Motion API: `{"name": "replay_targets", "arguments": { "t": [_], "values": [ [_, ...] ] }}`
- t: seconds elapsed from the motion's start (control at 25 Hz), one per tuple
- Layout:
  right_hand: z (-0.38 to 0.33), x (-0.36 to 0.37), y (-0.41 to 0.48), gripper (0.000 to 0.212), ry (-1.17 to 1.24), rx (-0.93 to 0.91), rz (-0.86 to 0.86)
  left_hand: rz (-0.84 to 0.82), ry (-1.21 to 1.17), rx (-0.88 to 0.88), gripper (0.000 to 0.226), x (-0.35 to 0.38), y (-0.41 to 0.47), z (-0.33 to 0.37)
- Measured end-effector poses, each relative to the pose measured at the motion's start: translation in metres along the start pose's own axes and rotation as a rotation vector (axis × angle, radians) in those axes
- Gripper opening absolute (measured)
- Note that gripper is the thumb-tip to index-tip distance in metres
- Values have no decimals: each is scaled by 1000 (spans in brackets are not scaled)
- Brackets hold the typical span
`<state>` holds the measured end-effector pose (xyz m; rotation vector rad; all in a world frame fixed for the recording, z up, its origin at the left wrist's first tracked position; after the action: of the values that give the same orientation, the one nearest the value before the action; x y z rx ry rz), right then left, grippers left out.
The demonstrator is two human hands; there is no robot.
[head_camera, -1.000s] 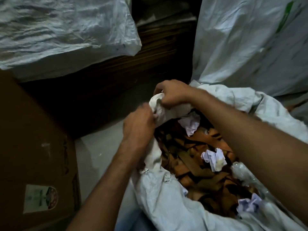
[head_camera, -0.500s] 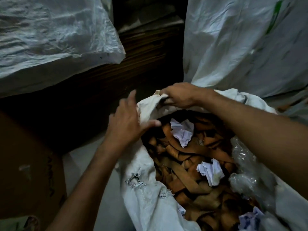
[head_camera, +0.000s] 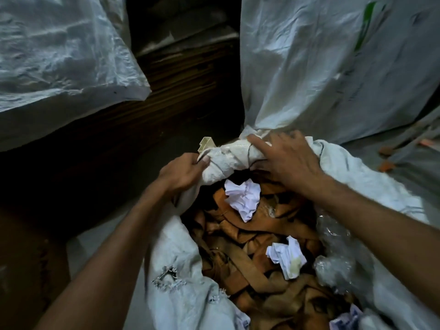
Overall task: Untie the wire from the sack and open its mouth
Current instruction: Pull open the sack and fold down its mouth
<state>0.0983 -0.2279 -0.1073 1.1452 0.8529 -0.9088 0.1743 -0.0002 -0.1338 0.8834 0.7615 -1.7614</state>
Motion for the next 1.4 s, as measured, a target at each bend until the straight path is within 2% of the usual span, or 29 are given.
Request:
{"name": "replay_targets", "arguments": {
  "t": [0.08,0.16,0.2,0.24,0.32,0.48,0.56,0.6,0.68,0.76,0.84,0.88,0.92,1.0,1.04,1.12,1.16,1.2,1.24,1.32,1.36,1.4],
  "values": [
    [16,6,18,51,181,15,-114,14,136,70,48,1,-3,8],
    [34,16,38,33,476,74,-326,167,422,277,75,11,-8,31],
    [43,19,45,32,585,119,-430,220,471,376,88,20,-8,48],
    [50,19,51,37,653,161,-486,258,473,454,91,29,-3,65],
    [57,19,60,51,578,198,-480,298,462,497,74,45,14,87],
    [31,1,4,71,-12,293,-99,292,497,397,35,55,24,78],
    [26,-13,-36,79,-107,337,-22,256,416,337,29,46,28,81],
    [34,-16,-45,73,-125,333,-23,190,335,294,33,38,30,85],
    [64,-22,-36,47,-87,285,-1,-30,54,219,43,24,26,91],
    [101,-23,-13,29,106,263,-44,-210,-248,134,48,5,20,98],
    [120,-23,0,26,372,304,-144,-296,-322,117,55,5,21,106],
    [124,-18,0,23,456,340,-208,-264,-208,162,61,10,25,108],
    [127,-10,-2,21,500,378,-284,-183,18,222,65,19,31,110],
    [130,6,-3,33,551,482,-367,60,424,366,79,44,39,119],
    [130,15,-1,35,570,532,-382,155,465,442,87,57,41,128],
    [130,17,3,23,480,561,-349,212,431,563,86,78,43,142],
    [128,11,2,23,326,533,-287,205,431,617,76,85,45,145],
    [123,3,-7,34,148,507,-222,206,436,655,65,87,47,146],
    [114,-11,-20,48,12,533,-187,209,409,645,55,84,52,145],
    [88,-31,-58,80,-130,628,-262,168,309,503,45,74,72,140],
    [78,-32,-78,87,-159,652,-320,88,267,434,46,73,86,136],
    [77,-32,-90,84,-182,665,-343,-25,205,364,49,75,97,129]
  ]
}}
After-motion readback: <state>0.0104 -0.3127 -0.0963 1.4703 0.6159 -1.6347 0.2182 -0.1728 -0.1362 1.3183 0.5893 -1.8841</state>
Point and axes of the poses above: each hand's wrist, its own y-axis towards the middle knuckle, its own x-axis out of the palm, z = x × y, the point moved 5 cm from there along y, towards the middle knuckle, and after that the axes turned 15 degrees about z, right-handed, at the moved point
